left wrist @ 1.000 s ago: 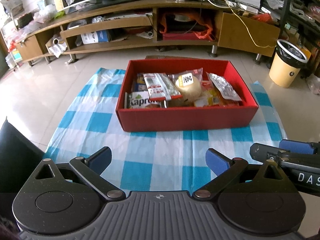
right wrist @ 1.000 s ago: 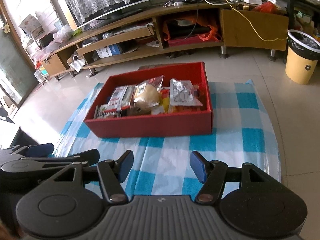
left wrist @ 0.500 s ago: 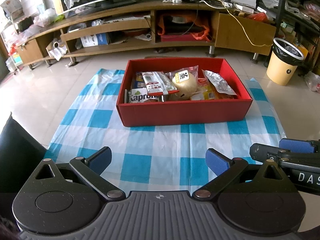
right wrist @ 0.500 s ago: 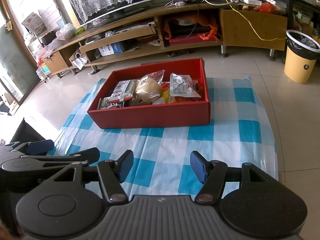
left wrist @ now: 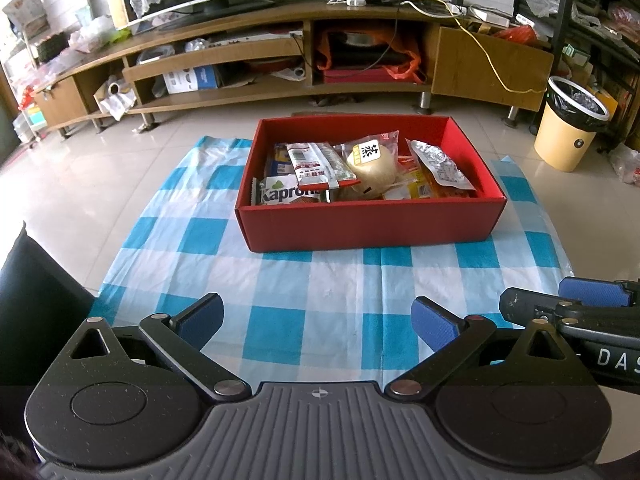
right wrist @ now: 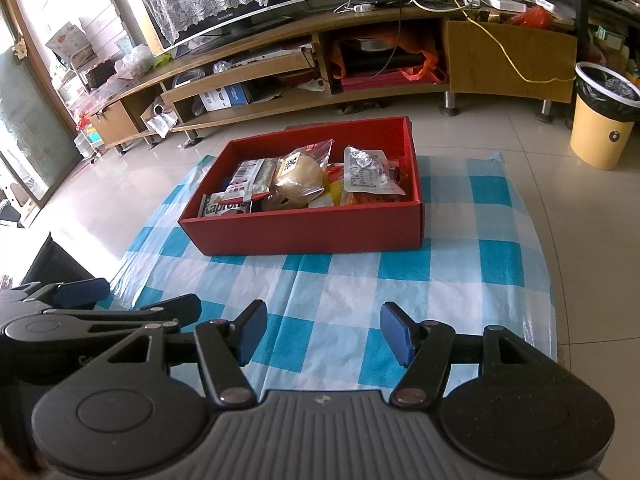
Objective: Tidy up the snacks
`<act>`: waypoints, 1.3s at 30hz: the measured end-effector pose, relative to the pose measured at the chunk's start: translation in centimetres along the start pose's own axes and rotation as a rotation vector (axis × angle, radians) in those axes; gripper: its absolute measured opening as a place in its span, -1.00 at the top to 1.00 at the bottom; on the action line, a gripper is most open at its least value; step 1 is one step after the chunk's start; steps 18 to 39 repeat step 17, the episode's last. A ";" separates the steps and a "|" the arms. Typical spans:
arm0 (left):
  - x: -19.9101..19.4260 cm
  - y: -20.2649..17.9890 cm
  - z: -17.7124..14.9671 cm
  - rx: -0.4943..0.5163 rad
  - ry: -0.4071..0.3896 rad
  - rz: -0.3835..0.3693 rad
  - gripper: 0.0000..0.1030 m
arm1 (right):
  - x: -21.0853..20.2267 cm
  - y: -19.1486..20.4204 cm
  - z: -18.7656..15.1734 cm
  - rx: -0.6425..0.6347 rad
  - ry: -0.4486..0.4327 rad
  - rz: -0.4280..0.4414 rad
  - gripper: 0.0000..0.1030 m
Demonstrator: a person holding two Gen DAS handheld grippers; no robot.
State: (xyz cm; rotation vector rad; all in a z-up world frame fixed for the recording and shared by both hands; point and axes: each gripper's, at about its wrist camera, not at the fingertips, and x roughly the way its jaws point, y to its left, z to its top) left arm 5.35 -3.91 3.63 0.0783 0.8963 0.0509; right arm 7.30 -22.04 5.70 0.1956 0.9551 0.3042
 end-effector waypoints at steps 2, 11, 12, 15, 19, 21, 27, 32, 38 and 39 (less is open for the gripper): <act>0.0 0.0 0.0 0.001 0.000 -0.001 -0.97 | 0.0 0.0 0.0 0.000 0.001 -0.001 -0.18; 0.0 0.0 0.0 0.000 -0.001 0.000 -0.96 | 0.0 0.0 0.0 0.000 0.000 0.000 -0.18; 0.0 0.1 0.0 0.000 -0.001 0.001 -0.96 | 0.0 0.0 0.0 0.000 0.000 0.000 -0.18; -0.1 0.2 0.0 -0.002 -0.004 -0.001 -0.96 | -0.1 0.0 0.0 0.001 -0.001 0.004 -0.18; -0.3 0.3 0.1 -0.011 -0.005 -0.008 -0.97 | -0.2 0.1 -0.1 0.003 -0.006 0.013 -0.18; -0.3 0.3 0.1 -0.011 -0.005 -0.008 -0.97 | -0.2 0.1 -0.1 0.003 -0.006 0.013 -0.18; -0.3 0.3 0.1 -0.011 -0.005 -0.008 -0.97 | -0.2 0.1 -0.1 0.003 -0.006 0.013 -0.18; -0.3 0.3 0.1 -0.011 -0.005 -0.008 -0.97 | -0.2 0.1 -0.1 0.003 -0.006 0.013 -0.18; -0.3 0.3 0.1 -0.011 -0.005 -0.008 -0.97 | -0.2 0.1 -0.1 0.003 -0.006 0.013 -0.18; -0.3 0.3 0.1 -0.011 -0.005 -0.008 -0.97 | -0.2 0.1 -0.1 0.003 -0.006 0.013 -0.18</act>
